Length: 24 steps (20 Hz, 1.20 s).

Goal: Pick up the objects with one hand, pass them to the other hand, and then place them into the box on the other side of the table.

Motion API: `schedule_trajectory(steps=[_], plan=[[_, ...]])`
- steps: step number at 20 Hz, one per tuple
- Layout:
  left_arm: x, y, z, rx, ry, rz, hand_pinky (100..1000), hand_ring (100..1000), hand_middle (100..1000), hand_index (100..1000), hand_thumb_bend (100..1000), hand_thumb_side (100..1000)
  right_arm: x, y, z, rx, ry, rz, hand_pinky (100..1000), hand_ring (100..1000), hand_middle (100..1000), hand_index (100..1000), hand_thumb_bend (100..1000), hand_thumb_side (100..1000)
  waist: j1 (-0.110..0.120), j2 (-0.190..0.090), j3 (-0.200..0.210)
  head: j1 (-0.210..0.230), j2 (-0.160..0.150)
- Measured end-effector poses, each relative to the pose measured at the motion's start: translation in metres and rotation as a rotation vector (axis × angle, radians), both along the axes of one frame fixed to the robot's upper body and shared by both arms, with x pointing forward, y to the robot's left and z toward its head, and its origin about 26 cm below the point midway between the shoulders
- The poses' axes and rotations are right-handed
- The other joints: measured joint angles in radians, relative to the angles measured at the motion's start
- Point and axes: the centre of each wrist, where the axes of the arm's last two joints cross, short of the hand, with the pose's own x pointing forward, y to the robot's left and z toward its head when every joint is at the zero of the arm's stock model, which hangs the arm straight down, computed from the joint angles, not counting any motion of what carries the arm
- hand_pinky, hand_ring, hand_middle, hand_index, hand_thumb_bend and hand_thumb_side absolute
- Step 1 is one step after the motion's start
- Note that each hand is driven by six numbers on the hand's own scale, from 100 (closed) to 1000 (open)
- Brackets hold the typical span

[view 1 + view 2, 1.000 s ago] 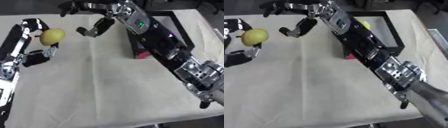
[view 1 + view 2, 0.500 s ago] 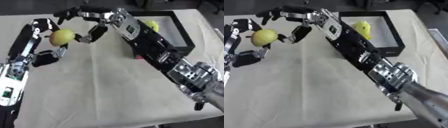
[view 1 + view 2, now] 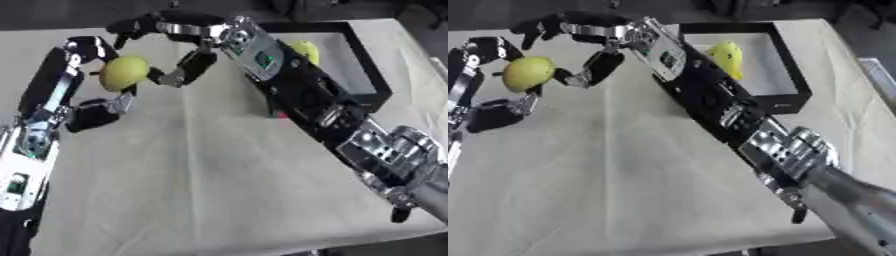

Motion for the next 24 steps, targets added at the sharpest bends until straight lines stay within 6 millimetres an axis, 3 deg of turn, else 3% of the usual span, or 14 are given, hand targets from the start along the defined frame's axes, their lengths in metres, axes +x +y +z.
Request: schedule_trajectory(steps=[7, 15, 24], plan=[[0.0004, 0.0002, -0.0005, 0.004, -0.002, 0.006, 695, 530, 493, 536, 100, 100, -0.0036, 0.0019, 0.0014, -0.004, 0.051, 0.016, 930, 1000, 813, 1000, 100, 101, 0.0, 0.0, 0.0, 0.0, 0.0], [0.0007, -0.0012, -0.0013, -0.013, -0.016, 0.019, 686, 517, 481, 527, 100, 100, -0.0079, 0.003, 0.0062, -0.056, 0.074, 0.012, 927, 1000, 799, 1000, 100, 187, -0.002, 0.0, 0.0, 0.0, 0.0], [0.0019, -0.0013, -0.004, -0.024, -0.004, 0.032, 684, 513, 478, 525, 100, 100, -0.0104, 0.0026, 0.008, -0.079, 0.089, 0.008, 928, 1000, 792, 1000, 100, 169, -0.002, 0.0, 0.0, -0.003, 0.0]])
